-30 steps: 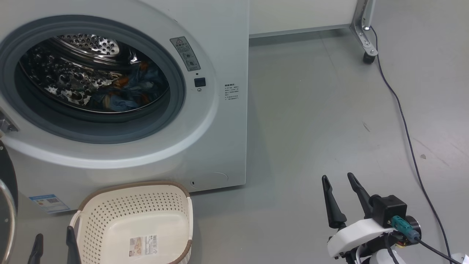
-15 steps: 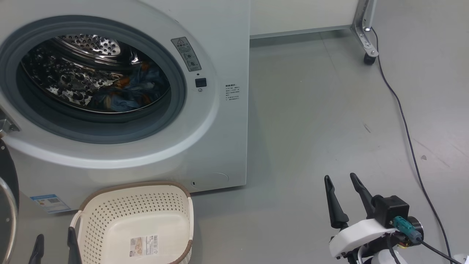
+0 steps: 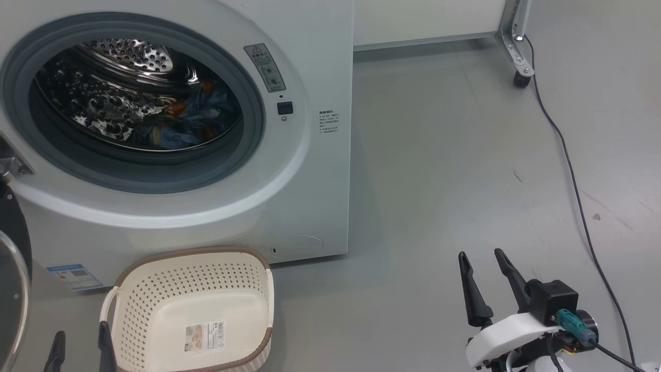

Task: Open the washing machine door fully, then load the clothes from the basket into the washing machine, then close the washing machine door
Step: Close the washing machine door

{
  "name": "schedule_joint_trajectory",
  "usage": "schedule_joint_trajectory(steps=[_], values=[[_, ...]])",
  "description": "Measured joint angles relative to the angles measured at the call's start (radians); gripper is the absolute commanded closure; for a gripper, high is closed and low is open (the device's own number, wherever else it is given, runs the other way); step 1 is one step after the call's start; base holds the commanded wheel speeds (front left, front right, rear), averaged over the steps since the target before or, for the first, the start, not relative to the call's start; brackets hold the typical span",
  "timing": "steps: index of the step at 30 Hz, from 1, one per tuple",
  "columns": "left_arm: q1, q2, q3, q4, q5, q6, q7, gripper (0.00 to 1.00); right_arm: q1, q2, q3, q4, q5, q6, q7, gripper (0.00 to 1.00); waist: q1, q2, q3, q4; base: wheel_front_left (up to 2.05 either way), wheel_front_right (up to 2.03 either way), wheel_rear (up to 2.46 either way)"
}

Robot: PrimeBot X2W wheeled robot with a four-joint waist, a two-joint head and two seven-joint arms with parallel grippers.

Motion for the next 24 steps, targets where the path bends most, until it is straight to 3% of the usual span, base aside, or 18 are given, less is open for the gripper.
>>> schedule_joint_trajectory(steps=[24], values=[[0.0, -0.01, -0.001, -0.006, 0.012, -0.005, 0.0, 0.0, 0.002, 0.002, -0.013, -0.003, -0.001, 0.003, 0.0, 0.0, 0.0, 0.0, 0.003, 0.011, -0.96, 0.96, 0.0]])
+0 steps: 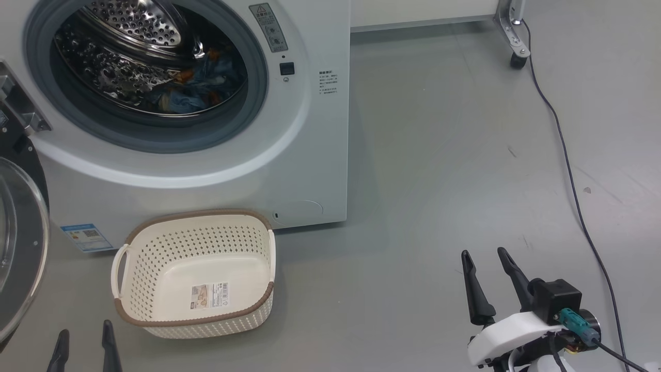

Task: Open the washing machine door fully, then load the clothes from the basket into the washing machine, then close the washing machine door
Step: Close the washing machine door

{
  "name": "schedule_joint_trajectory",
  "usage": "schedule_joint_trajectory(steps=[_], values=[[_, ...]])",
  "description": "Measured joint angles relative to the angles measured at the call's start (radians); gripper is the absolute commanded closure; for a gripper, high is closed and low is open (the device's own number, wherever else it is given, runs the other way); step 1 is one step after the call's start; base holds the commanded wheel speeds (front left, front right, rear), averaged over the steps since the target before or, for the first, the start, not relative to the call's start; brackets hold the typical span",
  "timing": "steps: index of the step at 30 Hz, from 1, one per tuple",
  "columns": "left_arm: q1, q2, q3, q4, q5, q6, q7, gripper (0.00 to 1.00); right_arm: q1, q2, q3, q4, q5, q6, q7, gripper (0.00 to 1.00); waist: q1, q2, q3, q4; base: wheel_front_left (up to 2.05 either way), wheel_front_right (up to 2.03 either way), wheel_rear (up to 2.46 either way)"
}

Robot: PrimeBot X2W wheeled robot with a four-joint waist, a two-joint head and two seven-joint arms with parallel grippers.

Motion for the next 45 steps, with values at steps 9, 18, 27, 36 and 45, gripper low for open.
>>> schedule_joint_trajectory(steps=[9, 18, 27, 36, 45], values=[[0.0, -0.002, 0.0, 0.0, 0.0, 0.0, 0.0, 0.0, 0.0, 0.001, -0.002, -0.001, -0.002, 0.005, 0.0, 0.0, 0.0, 0.0, 0.001, 0.007, -0.4, 0.4, 0.0], [0.0, -0.002, -0.002, 0.003, 0.0, 0.0, 0.0, 0.0, 0.001, 0.001, -0.005, -0.005, -0.008, 0.005, 0.0, 0.0, 0.0, 0.0, 0.003, 0.021, -0.06, 0.06, 0.0], [-0.004, -0.006, -0.01, 0.016, -0.002, 0.0, 0.0, 0.0, 0.008, 0.002, -0.018, -0.018, -0.008, 0.005, 0.0, 0.0, 0.0, 0.0, 0.01, 0.068, 0.0, 0.0, 0.0], [-0.009, -0.007, 0.009, 0.027, -0.009, 0.0, 0.0, 0.0, 0.011, 0.002, -0.02, -0.021, -0.008, 0.005, 0.0, 0.0, 0.0, 0.0, 0.011, 0.134, 0.0, 0.0, 0.0], [-0.01, -0.01, 0.033, 0.04, -0.018, 0.0, 0.0, 0.0, 0.012, 0.002, -0.019, -0.021, -0.023, 0.005, 0.0, 0.0, 0.0, 0.0, 0.007, 0.228, 0.0, 0.0, 0.0]])
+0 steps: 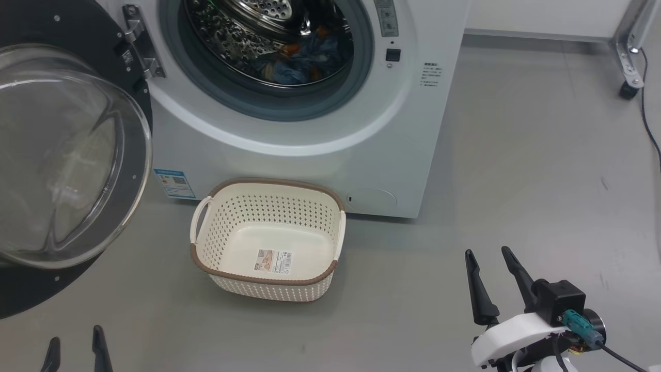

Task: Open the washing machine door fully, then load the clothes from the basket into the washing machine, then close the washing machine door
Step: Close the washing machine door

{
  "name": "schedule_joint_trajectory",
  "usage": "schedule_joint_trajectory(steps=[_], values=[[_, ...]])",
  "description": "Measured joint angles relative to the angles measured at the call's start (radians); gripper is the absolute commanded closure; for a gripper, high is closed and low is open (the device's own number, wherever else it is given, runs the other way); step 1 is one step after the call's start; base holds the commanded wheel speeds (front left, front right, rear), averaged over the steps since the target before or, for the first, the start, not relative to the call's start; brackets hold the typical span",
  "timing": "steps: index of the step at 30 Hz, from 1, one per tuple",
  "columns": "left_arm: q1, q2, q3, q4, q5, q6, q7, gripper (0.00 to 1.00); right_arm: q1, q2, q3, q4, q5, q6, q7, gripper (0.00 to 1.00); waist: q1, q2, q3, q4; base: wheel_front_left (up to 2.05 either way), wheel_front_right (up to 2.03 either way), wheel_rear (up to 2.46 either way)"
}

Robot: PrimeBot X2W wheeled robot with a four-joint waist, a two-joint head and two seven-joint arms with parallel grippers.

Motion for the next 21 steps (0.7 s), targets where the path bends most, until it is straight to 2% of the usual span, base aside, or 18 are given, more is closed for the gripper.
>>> schedule_joint_trajectory(steps=[9, 21], values=[[0.0, -0.002, 0.043, 0.003, -0.011, 0.001, 0.0, 0.0, 0.004, 0.0, 0.0, 0.002, -0.007, 0.001, 0.0, 0.0, 0.0, 0.0, -0.001, 0.105, 0.0, 0.0, 0.0], [0.0, -0.002, 0.041, 0.013, -0.054, 0.006, 0.0, 0.0, 0.005, 0.0, 0.0, 0.008, -0.013, 0.003, 0.0, 0.0, 0.0, 0.0, -0.003, 0.243, 0.0, 0.0, 0.0]])
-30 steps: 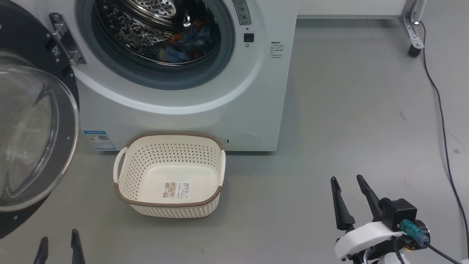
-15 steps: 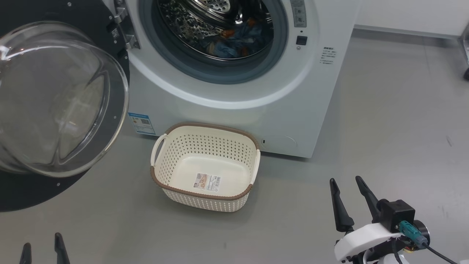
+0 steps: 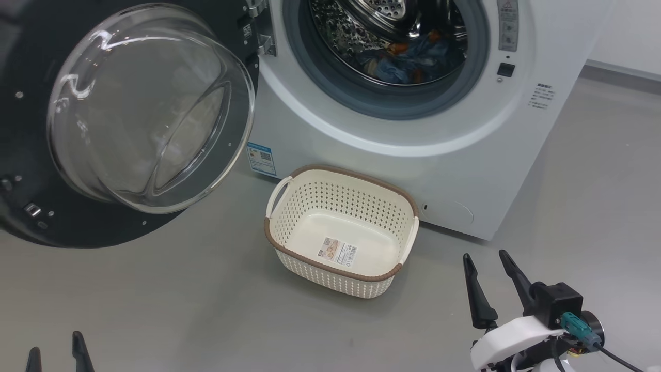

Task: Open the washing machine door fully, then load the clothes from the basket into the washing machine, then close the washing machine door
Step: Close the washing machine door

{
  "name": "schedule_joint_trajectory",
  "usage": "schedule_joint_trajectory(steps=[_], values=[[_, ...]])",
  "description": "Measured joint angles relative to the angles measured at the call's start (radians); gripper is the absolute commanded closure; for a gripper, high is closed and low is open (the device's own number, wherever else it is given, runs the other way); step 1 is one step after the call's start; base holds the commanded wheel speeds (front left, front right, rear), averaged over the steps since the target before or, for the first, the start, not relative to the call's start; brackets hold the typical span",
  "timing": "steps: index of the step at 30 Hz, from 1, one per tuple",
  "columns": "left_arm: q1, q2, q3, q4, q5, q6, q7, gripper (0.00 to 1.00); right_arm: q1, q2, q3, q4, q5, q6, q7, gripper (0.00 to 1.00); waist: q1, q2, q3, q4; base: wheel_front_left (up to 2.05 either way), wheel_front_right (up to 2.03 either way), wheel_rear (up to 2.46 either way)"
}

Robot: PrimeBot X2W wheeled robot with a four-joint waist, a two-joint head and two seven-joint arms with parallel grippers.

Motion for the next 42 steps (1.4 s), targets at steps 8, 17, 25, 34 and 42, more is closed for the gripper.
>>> schedule_joint_trajectory(steps=[8, 17, 25, 34, 42], values=[[0.002, -0.001, 0.03, -0.005, -0.024, 0.024, 0.0, 0.0, -0.001, 0.001, 0.03, 0.009, -0.011, 0.007, 0.0, 0.0, 0.0, 0.0, -0.003, 0.077, 0.0, 0.0, 0.0], [0.009, -0.001, 0.043, -0.009, -0.043, 0.036, 0.0, 0.0, -0.007, 0.001, 0.045, 0.025, -0.015, 0.012, 0.0, 0.0, 0.0, 0.0, 0.004, 0.089, 0.0, 0.0, 0.0], [0.009, -0.001, 0.04, -0.011, -0.044, 0.037, 0.0, 0.0, -0.017, 0.001, 0.045, 0.033, -0.016, 0.015, 0.0, 0.0, 0.0, 0.0, 0.009, 0.089, 0.0, 0.0, 0.0], [0.009, -0.001, 0.023, -0.01, -0.046, 0.035, 0.0, 1.0, -0.017, 0.001, 0.041, 0.038, -0.016, 0.015, 0.0, 0.0, 0.0, 0.0, 0.011, 0.086, 0.0, 0.0, 0.0], [0.009, -0.001, 0.022, -0.007, -0.046, 0.03, 0.0, 1.0, -0.017, 0.001, 0.037, 0.04, -0.016, 0.015, 0.0, 0.0, 0.0, 0.0, 0.012, 0.084, 0.0, 0.0, 0.0]])
